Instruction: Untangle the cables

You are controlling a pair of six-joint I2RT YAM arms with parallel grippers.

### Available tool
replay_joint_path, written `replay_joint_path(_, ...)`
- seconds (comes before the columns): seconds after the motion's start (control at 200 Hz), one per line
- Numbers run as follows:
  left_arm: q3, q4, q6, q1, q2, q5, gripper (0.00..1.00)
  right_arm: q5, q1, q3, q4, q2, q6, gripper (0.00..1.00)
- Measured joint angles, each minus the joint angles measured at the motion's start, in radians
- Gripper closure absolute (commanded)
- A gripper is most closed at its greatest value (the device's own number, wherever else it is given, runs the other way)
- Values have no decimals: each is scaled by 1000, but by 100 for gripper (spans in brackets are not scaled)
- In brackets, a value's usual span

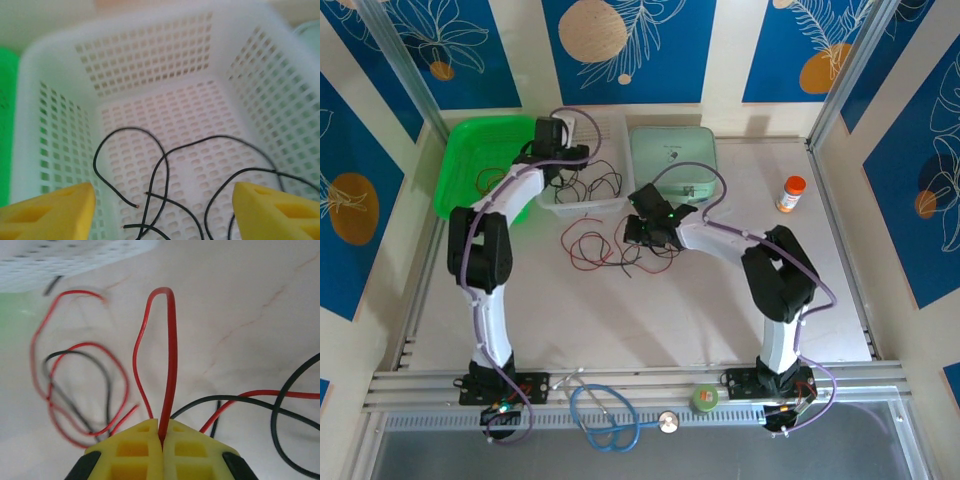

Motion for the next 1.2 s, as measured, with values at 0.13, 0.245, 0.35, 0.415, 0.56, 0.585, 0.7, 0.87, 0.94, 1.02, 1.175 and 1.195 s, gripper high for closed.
replay_joint_path(0.13,-69,21,-23,0,-168,69,19,14,49,0,-23,-146,-23,100)
replay_joint_path(0.245,-196,87,-55,0,-355,144,18,19,83,0,-30,-288,-45,100)
replay_joint_path(0.35,-311,141,-96,0,-507,212,18,19,89,0,-43,-382,-64,100)
replay_joint_path(0.415,-374,166,-122,0,-586,264,18,19,89,0,-54,-421,-76,100)
replay_joint_path(0.56,-511,223,-187,-2,-730,395,18,2,87,0,-73,-480,-88,100)
replay_joint_path(0.585,-540,242,-204,-3,-754,423,17,-4,87,0,-74,-486,-89,100)
replay_joint_path(0.7,-697,353,-278,-16,-861,562,12,-27,81,5,-82,-519,-94,100)
replay_joint_path(0.87,-845,482,-344,-52,-937,729,6,-75,66,31,-86,-558,-95,100)
replay_joint_path(0.94,-867,509,-358,-75,-940,782,5,-95,64,35,-85,-578,-95,100)
replay_joint_path(1.02,-882,529,-362,-110,-940,818,4,-113,64,35,-84,-603,-92,100)
replay_joint_path(1.175,-886,547,-344,-212,-937,859,3,-128,68,37,-69,-626,-81,100)
replay_joint_path(1.195,-886,551,-341,-222,-935,863,3,-128,69,37,-65,-626,-80,100)
